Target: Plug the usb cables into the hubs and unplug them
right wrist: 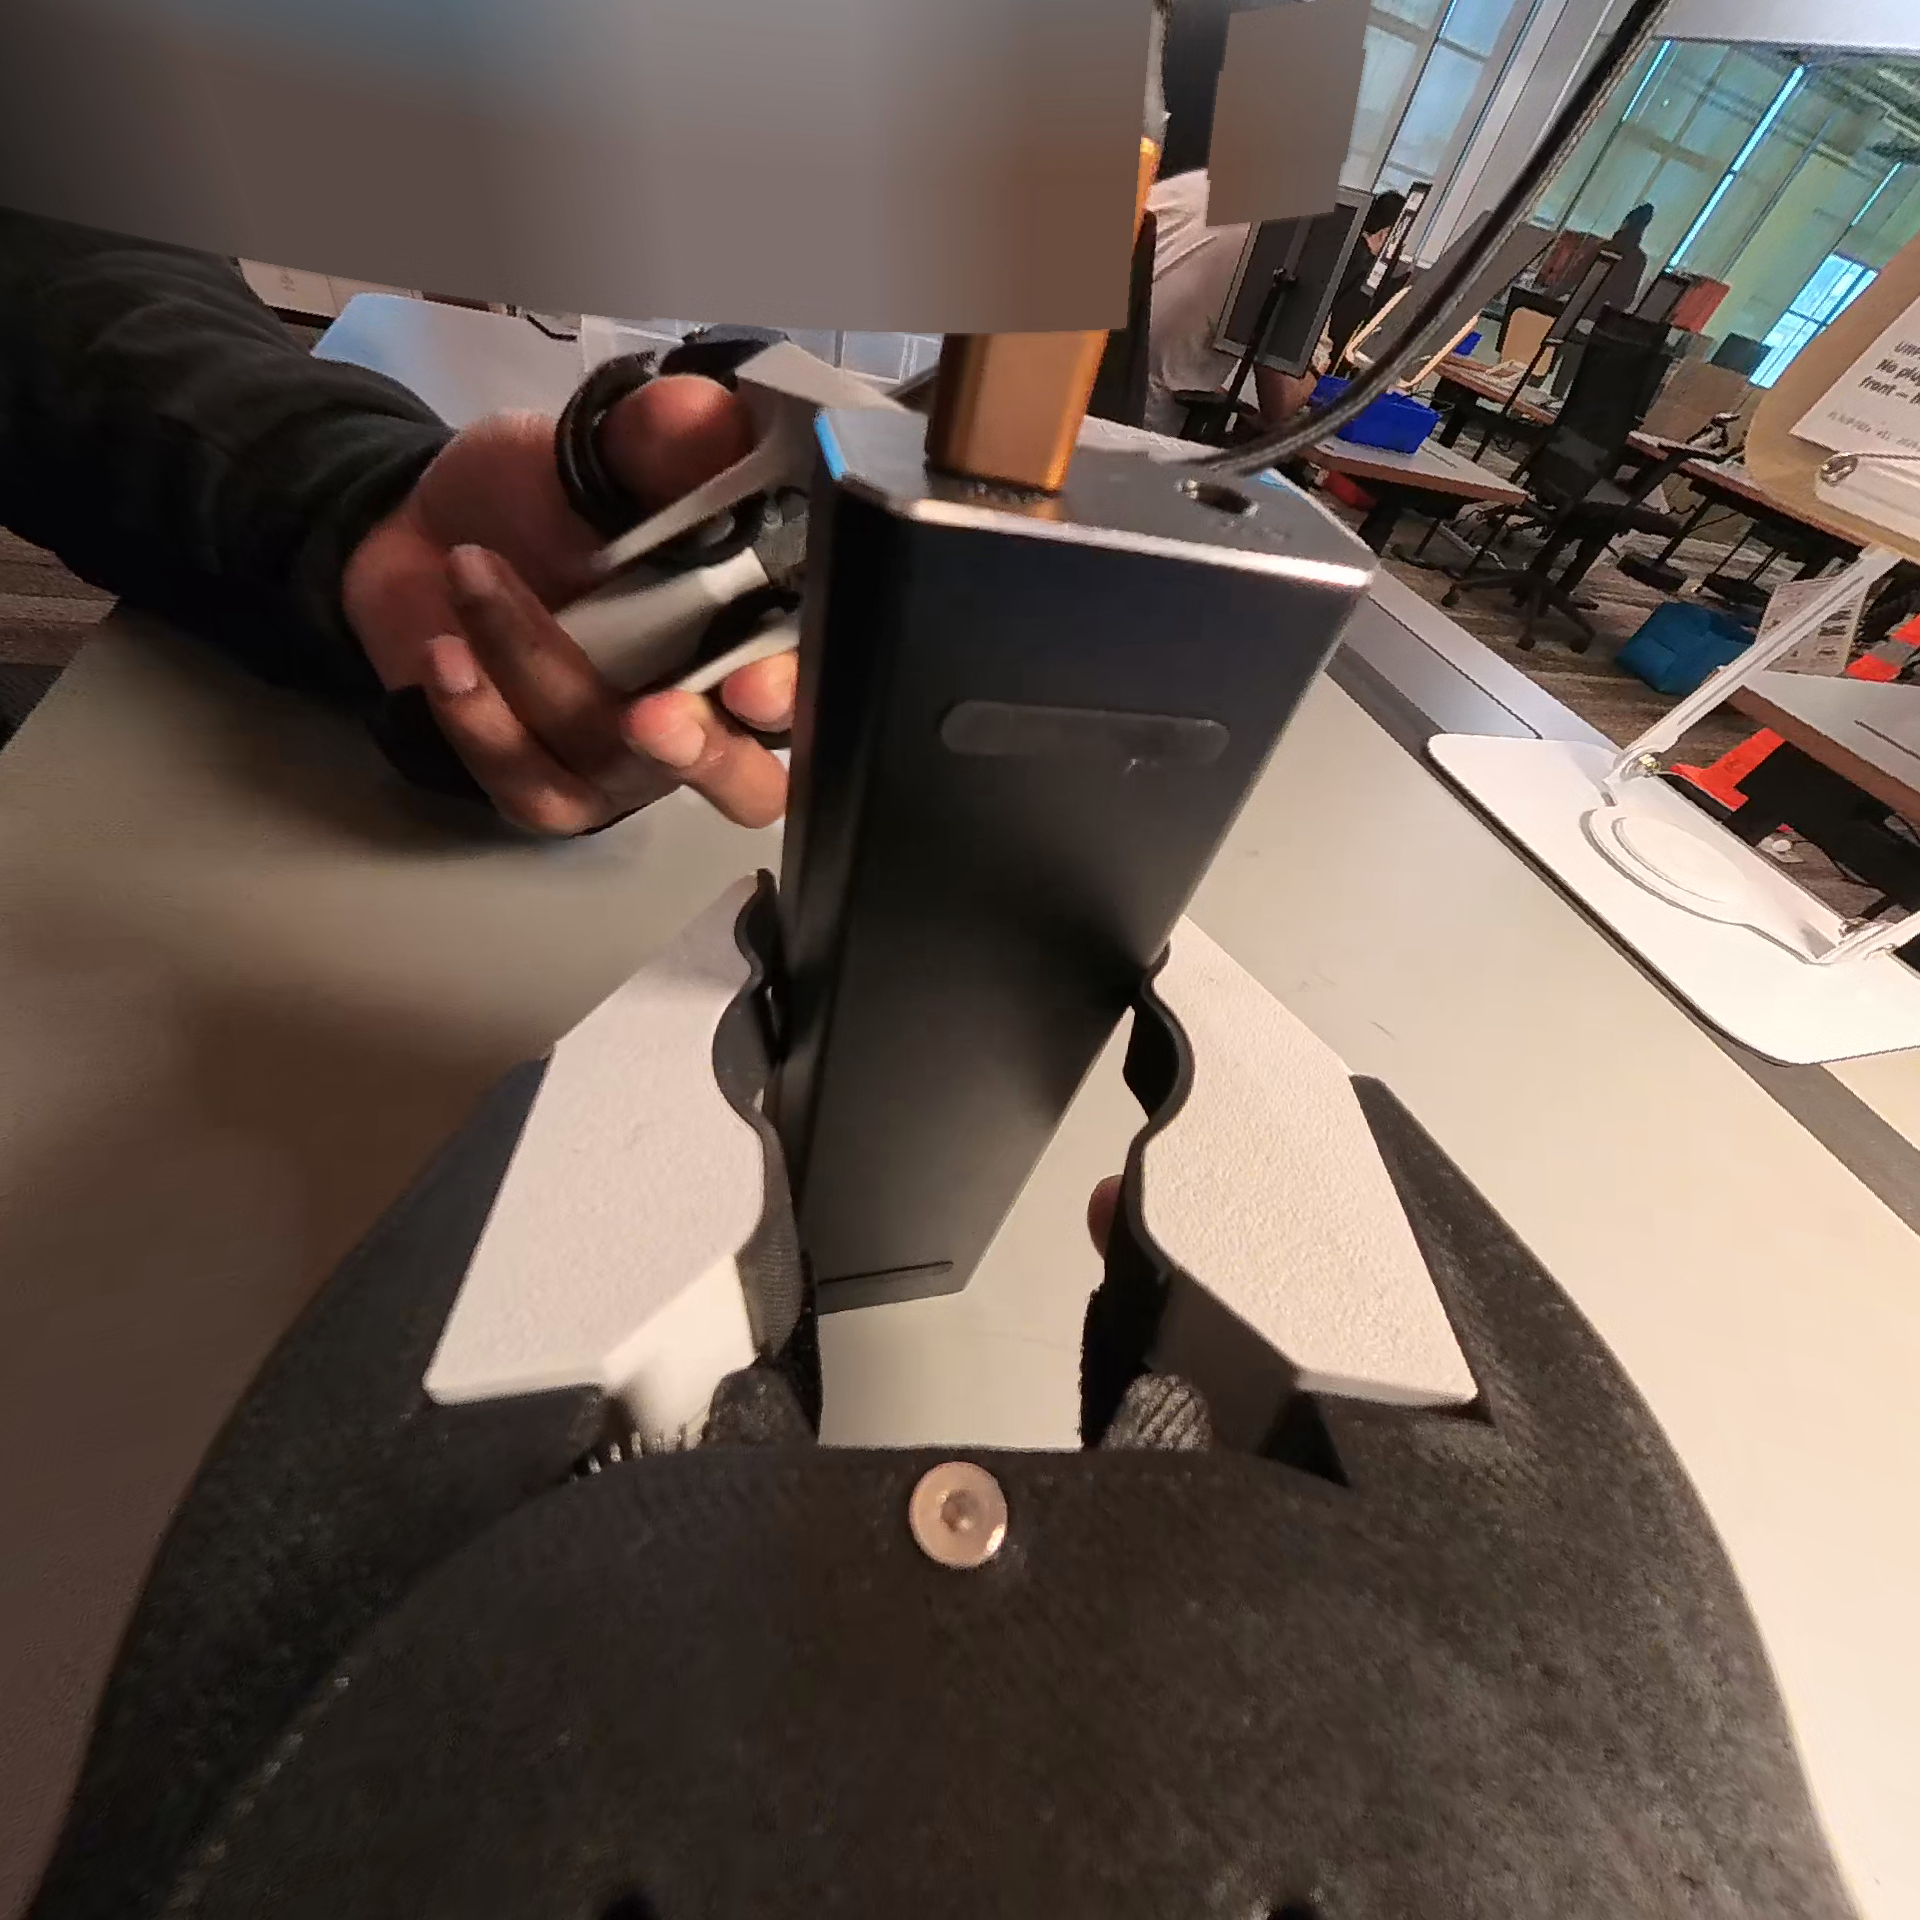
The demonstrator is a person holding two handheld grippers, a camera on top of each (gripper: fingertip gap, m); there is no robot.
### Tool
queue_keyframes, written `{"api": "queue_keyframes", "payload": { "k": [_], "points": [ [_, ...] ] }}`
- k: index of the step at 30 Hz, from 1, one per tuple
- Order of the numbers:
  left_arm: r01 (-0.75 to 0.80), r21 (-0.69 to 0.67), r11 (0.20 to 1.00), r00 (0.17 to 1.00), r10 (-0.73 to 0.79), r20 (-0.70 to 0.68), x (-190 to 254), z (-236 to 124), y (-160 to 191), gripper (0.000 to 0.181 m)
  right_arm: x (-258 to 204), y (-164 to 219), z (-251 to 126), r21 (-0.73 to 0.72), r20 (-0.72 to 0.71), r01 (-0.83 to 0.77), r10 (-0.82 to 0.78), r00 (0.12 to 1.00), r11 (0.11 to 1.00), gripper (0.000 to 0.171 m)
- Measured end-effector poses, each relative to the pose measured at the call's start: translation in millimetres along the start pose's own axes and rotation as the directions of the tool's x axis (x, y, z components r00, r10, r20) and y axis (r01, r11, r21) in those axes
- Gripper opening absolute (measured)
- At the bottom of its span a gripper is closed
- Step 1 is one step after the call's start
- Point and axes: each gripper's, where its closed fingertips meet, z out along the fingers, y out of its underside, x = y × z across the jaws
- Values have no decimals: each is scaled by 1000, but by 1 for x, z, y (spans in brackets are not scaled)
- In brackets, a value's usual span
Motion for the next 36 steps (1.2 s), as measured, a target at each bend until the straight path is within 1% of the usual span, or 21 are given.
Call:
{"api": "queue_keyframes", "payload": {
  "k": [1,7,16,24,25,33,36],
  "points": [
    [-25,-5,1000,1000,25,13,-1,0,0,5,0,0,0,0,-1,1,-1,1000,1000,66],
    [-168,-52,984,979,173,104,-9,-4,-2,4,-2,-3,-1,14,1,4,-4,1000,1000,66],
    [-252,-102,962,946,267,182,-16,-6,0,5,-2,-4,-1,20,1,4,-4,1000,1000,65],
    [-317,-193,929,895,360,263,-28,-5,12,4,-3,-3,-2,36,33,-35,34,999,999,63],
    [-321,-201,926,890,367,269,-29,-5,13,2,-3,-3,-2,37,34,-37,36,999,999,63],
    [-286,-203,936,897,336,286,-34,-4,18,3,-4,-3,-2,44,42,-43,41,998,998,63],
    [-254,-260,931,896,328,299,-36,-6,21,2,-4,-3,-2,42,42,-41,40,998,998,63]
  ]
}}
